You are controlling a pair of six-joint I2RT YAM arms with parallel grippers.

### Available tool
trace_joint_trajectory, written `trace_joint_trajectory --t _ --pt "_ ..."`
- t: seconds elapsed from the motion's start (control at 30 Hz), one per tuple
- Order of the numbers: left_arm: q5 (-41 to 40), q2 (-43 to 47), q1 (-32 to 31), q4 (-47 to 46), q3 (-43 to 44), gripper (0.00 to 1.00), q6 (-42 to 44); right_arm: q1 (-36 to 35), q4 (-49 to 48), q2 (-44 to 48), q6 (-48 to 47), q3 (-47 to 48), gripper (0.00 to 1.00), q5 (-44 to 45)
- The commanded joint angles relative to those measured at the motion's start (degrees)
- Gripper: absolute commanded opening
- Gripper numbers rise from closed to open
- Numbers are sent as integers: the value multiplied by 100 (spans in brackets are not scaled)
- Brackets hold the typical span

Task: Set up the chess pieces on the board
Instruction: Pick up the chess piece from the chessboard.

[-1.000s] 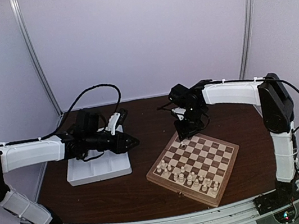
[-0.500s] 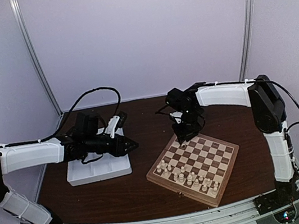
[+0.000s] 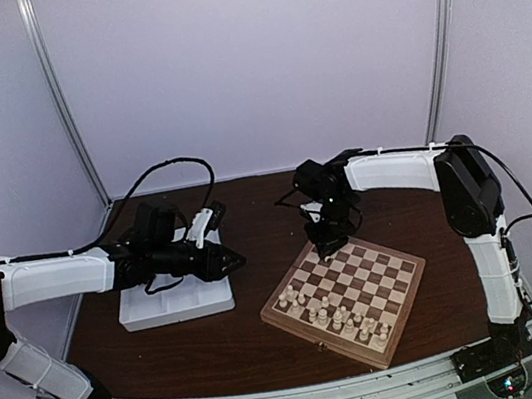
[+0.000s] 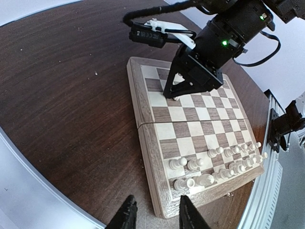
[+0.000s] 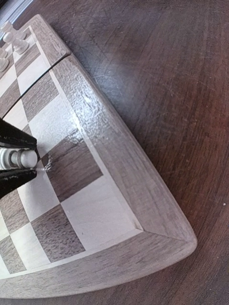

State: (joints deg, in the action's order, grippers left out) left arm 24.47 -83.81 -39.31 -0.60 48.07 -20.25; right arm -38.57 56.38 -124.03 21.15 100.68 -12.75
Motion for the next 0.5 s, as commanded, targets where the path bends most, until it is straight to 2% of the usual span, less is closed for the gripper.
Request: trace_joint_trajectory --t 0.0,0.27,0.37,0.47 --pt "-33 185 37 -252 -41 32 99 39 51 -2 -23 56 14 -98" --pt "-59 240 37 -196 -30 32 101 60 -732 741 -354 -427 8 -61" --pt "-64 248 36 -186 -24 32 91 53 -1507 1358 -577 -994 5 73" --pt "-69 236 33 -186 -13 32 77 51 -2736 2147 -725 -1972 2 409"
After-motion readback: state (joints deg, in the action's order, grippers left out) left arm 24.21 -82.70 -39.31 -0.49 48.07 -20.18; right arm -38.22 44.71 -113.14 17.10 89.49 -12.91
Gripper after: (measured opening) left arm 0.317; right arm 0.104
